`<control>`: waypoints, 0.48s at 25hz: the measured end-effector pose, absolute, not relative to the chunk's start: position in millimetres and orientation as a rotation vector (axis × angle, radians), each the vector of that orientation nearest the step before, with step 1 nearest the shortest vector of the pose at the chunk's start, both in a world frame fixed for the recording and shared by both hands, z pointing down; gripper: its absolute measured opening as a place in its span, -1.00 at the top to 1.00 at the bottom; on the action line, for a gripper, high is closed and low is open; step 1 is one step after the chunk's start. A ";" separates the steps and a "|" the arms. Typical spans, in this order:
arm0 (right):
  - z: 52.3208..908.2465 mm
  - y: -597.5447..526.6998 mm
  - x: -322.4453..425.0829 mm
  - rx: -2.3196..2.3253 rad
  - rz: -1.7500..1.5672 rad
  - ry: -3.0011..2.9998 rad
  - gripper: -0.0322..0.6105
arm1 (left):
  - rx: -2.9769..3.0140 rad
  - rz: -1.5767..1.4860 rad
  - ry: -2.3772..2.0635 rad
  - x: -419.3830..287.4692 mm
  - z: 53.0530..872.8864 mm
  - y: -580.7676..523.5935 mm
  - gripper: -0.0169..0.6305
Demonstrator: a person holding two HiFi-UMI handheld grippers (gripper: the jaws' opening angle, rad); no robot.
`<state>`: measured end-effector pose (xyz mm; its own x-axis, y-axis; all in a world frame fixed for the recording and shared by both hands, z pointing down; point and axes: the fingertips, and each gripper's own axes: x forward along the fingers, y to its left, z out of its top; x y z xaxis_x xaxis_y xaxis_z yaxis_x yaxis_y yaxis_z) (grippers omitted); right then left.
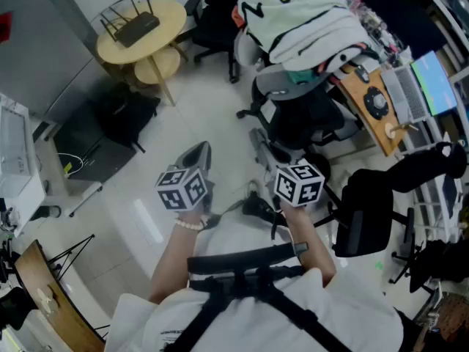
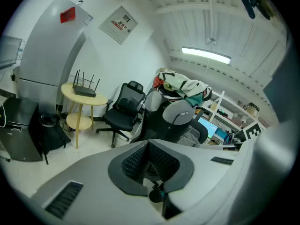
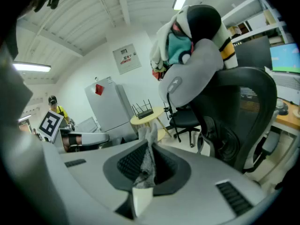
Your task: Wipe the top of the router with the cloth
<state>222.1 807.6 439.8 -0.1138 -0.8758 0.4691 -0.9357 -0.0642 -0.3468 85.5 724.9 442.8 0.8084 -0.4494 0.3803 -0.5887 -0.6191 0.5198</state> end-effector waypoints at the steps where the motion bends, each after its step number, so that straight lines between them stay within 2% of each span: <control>1: 440.0 806.8 221.5 2.019 0.921 -2.079 0.79 | 2.341 0.278 -0.762 85.0 442.8 724.4 0.96; 12: 438.3 784.2 188.8 1.958 0.907 -2.124 0.79 | 2.328 0.253 -0.804 51.6 439.5 713.4 0.96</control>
